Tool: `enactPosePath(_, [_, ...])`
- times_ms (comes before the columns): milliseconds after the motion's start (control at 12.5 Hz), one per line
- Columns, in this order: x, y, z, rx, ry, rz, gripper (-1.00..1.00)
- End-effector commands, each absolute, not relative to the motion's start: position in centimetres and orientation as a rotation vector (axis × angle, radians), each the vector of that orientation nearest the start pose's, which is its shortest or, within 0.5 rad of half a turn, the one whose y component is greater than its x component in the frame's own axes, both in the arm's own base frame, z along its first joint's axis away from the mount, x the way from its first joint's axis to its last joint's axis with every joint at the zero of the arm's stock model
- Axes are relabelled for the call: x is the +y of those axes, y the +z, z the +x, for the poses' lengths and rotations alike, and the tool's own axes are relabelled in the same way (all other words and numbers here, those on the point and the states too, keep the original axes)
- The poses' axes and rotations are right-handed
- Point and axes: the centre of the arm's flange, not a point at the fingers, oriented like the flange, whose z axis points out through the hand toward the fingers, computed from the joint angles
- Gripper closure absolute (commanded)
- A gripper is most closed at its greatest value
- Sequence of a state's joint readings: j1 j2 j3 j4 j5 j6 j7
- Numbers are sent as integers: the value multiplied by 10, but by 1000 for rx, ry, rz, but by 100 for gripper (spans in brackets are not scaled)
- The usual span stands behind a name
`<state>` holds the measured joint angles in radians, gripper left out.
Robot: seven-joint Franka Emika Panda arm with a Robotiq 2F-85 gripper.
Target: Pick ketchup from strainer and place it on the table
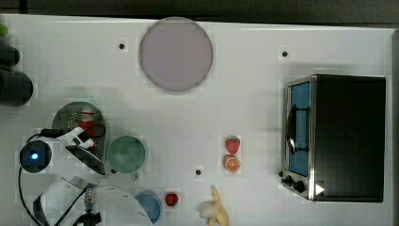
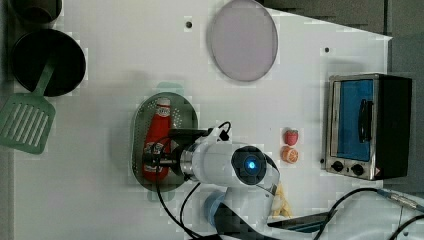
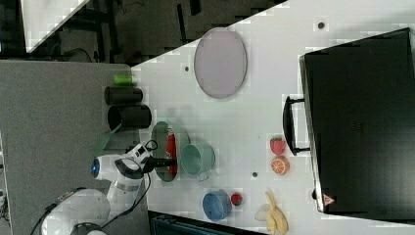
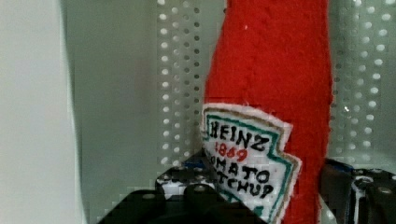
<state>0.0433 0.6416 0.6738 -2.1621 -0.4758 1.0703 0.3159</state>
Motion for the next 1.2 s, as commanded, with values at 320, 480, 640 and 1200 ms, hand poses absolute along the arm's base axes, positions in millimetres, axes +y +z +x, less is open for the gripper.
enactPosePath(320, [403, 244, 404, 198, 9, -2944, -21])
enactPosePath(480, [405, 290, 412, 311, -18, -2895, -21])
enactPosePath(640, [400, 330, 419, 403, -21, -2882, -21])
enactPosePath(1200, [319, 430, 488, 369, 115, -2965, -21])
